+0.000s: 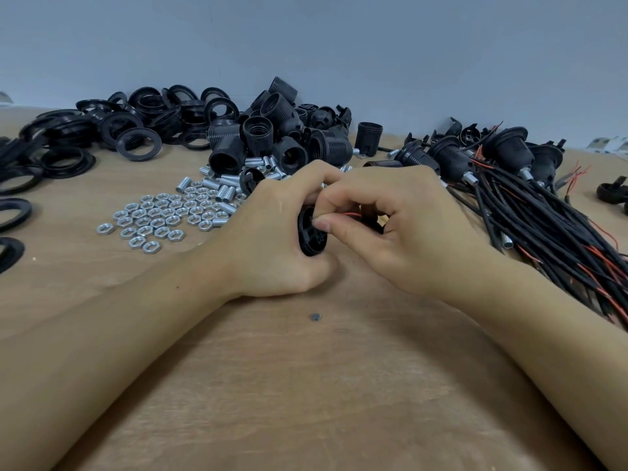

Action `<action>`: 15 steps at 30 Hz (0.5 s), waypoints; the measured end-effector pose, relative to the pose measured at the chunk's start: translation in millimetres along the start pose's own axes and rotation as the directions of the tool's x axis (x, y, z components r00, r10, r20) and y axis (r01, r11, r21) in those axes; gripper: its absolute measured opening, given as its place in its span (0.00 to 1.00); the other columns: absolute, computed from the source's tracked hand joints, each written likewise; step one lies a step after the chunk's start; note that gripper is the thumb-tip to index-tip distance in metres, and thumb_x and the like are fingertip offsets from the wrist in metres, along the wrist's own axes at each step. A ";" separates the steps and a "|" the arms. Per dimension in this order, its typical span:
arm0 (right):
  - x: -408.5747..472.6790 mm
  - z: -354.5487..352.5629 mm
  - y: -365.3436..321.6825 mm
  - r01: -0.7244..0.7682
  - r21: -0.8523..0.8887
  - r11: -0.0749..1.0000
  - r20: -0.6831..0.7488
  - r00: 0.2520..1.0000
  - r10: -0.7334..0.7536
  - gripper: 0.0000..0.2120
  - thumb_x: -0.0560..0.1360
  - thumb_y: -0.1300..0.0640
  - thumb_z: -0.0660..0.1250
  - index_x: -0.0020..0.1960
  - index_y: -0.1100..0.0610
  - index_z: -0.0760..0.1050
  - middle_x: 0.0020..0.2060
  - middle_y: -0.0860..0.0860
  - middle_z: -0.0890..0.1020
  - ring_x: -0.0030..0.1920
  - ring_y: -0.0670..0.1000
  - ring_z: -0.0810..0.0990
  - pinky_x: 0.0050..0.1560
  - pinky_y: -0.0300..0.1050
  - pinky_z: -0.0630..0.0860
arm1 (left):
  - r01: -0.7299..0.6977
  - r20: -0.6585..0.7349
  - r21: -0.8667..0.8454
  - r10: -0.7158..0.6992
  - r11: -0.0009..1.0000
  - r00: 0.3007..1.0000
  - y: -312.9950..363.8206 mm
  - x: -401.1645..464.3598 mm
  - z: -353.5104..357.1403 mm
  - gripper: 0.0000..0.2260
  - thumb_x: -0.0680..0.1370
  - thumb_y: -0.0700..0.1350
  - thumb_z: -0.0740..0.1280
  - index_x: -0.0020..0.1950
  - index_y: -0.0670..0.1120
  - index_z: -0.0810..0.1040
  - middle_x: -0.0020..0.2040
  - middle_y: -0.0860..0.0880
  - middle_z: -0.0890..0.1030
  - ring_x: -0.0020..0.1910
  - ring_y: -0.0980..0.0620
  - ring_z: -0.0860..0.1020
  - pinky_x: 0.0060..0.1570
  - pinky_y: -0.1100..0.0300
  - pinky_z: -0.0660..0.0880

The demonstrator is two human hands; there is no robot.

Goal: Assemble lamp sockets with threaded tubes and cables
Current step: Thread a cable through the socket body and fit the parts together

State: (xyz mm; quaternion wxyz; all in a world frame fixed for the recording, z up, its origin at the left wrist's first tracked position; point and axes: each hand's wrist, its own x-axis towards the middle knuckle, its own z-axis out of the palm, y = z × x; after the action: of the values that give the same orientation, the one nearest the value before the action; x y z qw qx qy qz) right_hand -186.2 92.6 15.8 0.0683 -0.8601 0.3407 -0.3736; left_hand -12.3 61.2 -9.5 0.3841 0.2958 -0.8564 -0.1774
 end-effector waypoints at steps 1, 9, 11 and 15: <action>-0.6 0.1 0.3 -0.004 0.014 1.000 0.009 1.000 0.004 0.03 0.74 0.64 0.71 0.42 0.60 0.81 0.35 0.47 0.80 0.35 0.46 0.77 0.38 0.39 0.73 | -0.011 0.007 0.006 0.011 1.000 1.000 -0.3 -0.1 -0.2 0.23 0.64 0.33 0.72 0.56 0.47 0.74 0.40 0.54 0.81 0.36 0.45 0.79 0.36 0.51 0.73; 2.2 2.8 9.0 -0.196 0.134 0.971 0.071 0.980 0.188 0.02 0.75 0.63 0.70 0.45 0.57 0.80 0.39 0.48 0.82 0.40 0.46 0.78 0.42 0.40 0.74 | 0.140 0.052 0.000 -0.140 0.990 0.989 -7.8 2.7 -2.5 0.25 0.65 0.42 0.70 0.61 0.51 0.70 0.45 0.50 0.81 0.40 0.50 0.80 0.41 0.53 0.77; 2.6 1.7 11.9 -0.230 0.174 0.958 0.047 0.973 0.225 0.03 0.75 0.63 0.71 0.45 0.56 0.80 0.39 0.50 0.83 0.41 0.49 0.80 0.45 0.49 0.76 | 0.130 0.040 0.000 -0.130 0.991 0.991 -7.0 3.0 -3.3 0.24 0.66 0.43 0.70 0.60 0.54 0.69 0.45 0.53 0.79 0.36 0.52 0.78 0.35 0.62 0.73; 3.1 -1.3 18.4 -0.323 0.229 0.918 0.030 0.945 0.325 0.04 0.75 0.63 0.71 0.44 0.55 0.81 0.35 0.44 0.81 0.38 0.48 0.79 0.42 0.47 0.77 | 0.129 0.002 -0.059 -0.129 0.990 0.992 -7.6 3.5 -7.8 0.23 0.66 0.49 0.76 0.57 0.53 0.70 0.50 0.53 0.78 0.40 0.50 0.80 0.42 0.50 0.78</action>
State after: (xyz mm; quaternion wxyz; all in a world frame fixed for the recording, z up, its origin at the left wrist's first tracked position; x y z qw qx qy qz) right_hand -195.4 76.9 11.8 0.2270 -0.7764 0.4330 -0.3978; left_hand -5.4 52.5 -6.6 0.3811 0.3392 -0.8296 -0.2270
